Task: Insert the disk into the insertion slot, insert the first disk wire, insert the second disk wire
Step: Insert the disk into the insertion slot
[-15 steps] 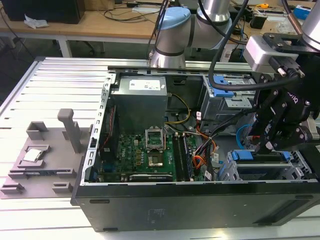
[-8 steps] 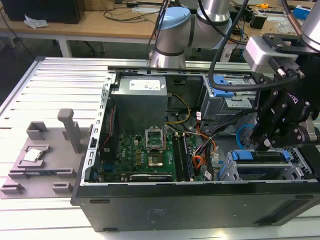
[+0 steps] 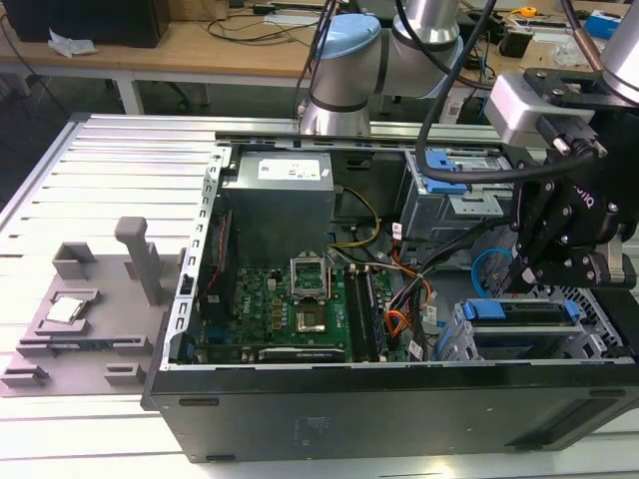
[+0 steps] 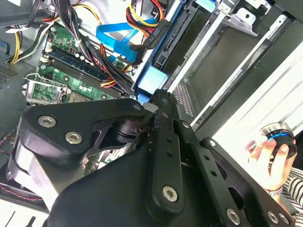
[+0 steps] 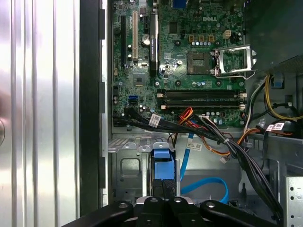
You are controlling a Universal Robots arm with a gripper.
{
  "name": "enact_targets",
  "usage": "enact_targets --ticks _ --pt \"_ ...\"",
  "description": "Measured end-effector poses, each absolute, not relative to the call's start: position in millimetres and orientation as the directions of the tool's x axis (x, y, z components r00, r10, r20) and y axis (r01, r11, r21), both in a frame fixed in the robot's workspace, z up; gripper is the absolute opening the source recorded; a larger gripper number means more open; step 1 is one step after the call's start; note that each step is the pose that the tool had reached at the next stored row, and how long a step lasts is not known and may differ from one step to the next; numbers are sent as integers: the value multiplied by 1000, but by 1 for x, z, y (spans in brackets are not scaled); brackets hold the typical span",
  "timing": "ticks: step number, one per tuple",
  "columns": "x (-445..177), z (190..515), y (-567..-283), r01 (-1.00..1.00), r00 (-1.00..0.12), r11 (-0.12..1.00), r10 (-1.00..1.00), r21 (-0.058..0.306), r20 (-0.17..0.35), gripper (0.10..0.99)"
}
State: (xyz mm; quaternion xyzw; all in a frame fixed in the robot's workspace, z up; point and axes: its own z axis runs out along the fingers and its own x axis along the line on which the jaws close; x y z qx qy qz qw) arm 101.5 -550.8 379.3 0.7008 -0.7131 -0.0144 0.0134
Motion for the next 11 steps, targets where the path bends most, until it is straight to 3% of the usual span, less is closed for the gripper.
enact_targets --ticks 11 --pt "117 377 -551 -999 -17 17 -1000 44 -1 106"
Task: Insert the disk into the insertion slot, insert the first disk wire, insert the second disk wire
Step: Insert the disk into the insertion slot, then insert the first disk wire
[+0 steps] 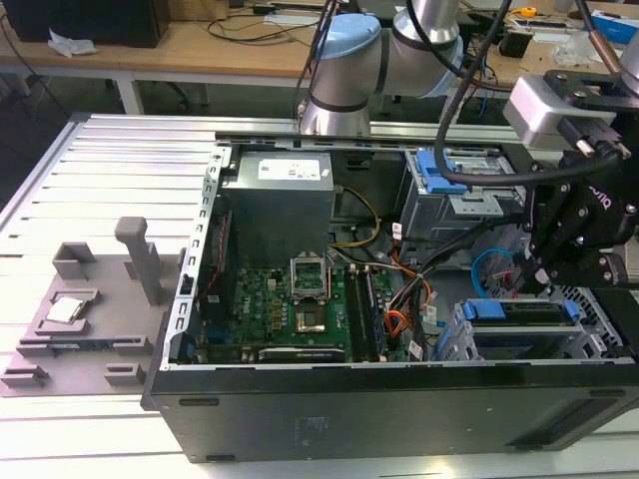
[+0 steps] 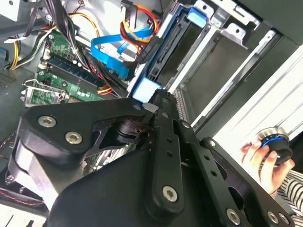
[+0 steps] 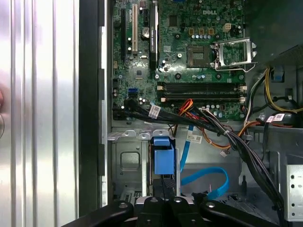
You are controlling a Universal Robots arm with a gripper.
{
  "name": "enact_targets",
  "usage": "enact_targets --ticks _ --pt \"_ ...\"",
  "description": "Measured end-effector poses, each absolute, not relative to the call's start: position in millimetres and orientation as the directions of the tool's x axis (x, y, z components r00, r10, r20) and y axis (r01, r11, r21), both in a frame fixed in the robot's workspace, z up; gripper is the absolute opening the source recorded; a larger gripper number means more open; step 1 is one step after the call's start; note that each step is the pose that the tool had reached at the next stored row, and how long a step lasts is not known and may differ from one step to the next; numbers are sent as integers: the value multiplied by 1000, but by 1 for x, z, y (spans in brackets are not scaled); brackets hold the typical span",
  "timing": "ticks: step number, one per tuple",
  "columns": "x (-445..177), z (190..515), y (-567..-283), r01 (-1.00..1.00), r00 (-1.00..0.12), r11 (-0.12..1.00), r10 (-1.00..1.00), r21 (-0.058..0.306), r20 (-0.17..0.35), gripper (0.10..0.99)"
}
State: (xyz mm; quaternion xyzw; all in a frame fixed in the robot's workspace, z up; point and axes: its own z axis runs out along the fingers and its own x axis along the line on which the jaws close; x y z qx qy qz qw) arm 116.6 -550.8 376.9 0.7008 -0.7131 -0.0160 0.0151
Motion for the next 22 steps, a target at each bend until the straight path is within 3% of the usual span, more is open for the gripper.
enact_targets --ticks 7,22 --pt "121 361 -551 -999 -18 18 -1000 45 -1 106" --pt "122 360 -551 -999 -17 17 -1000 45 -1 114"
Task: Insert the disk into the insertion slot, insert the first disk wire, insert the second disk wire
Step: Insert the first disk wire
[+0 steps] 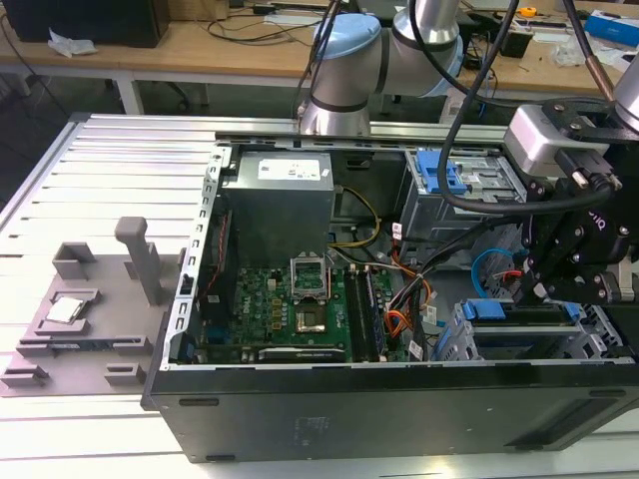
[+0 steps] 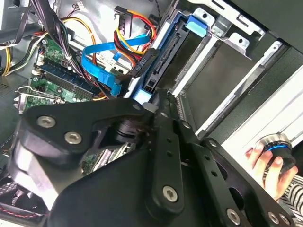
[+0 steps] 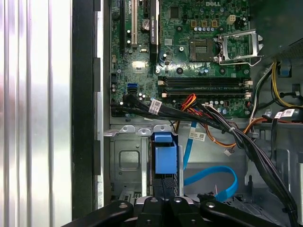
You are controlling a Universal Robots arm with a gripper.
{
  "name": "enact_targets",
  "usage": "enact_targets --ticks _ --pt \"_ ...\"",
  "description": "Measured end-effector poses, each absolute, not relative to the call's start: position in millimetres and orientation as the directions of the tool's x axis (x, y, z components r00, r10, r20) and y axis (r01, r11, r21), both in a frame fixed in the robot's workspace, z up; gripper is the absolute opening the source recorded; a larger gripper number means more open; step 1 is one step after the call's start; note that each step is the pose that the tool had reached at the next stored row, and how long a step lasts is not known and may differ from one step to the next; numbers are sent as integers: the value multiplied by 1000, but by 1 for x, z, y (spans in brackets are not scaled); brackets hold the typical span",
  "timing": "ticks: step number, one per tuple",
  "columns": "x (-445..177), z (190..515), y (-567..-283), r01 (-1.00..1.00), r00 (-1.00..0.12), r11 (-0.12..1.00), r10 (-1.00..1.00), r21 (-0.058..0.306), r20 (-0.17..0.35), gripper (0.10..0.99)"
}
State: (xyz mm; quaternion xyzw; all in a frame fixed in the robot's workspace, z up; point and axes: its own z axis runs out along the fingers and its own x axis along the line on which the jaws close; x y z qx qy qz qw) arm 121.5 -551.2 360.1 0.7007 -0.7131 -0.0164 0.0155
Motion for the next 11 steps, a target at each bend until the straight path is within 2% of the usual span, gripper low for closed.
enact_targets --ticks 4,11 --pt "122 360 -551 -999 -17 17 -1000 45 -1 361" --pt "123 371 -549 -999 -17 17 -1000 45 1 361"
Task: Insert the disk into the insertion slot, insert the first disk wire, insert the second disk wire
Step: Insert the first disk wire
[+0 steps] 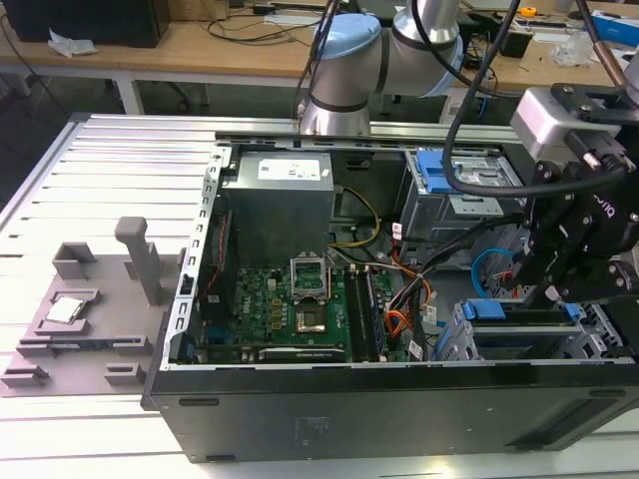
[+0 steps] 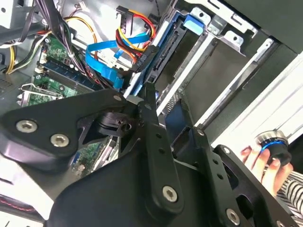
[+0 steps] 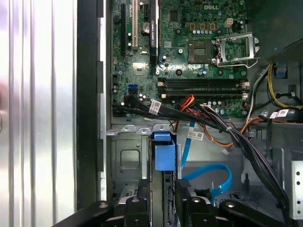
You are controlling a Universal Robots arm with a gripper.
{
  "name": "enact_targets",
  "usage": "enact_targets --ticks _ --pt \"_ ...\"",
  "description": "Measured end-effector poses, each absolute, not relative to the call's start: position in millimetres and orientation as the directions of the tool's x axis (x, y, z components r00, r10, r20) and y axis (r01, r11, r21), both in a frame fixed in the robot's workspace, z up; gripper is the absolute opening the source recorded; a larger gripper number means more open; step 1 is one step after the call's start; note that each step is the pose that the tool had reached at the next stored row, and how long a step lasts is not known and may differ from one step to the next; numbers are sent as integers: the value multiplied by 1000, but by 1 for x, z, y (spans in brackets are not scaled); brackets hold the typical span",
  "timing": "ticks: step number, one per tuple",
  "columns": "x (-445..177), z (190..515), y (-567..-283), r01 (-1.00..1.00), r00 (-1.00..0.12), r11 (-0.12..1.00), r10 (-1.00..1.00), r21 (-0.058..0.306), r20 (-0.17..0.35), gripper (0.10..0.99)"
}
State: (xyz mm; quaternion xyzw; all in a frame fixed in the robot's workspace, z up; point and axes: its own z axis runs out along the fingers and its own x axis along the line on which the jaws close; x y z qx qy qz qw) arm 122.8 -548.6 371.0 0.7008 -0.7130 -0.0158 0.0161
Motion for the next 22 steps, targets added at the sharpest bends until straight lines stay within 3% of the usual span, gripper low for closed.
enact_targets --ticks 5,17,18,21,22 --pt "136 371 -531 -998 -18 18 -1000 55 1 361" --pt "142 360 -530 -997 -18 18 -1000 78 1 361" --pt "142 360 -530 -997 -18 18 -1000 78 1 349" --pt "142 360 -530 -997 -18 18 -1000 78 1 165" --pt "142 360 -530 -997 -18 18 -1000 78 1 165"
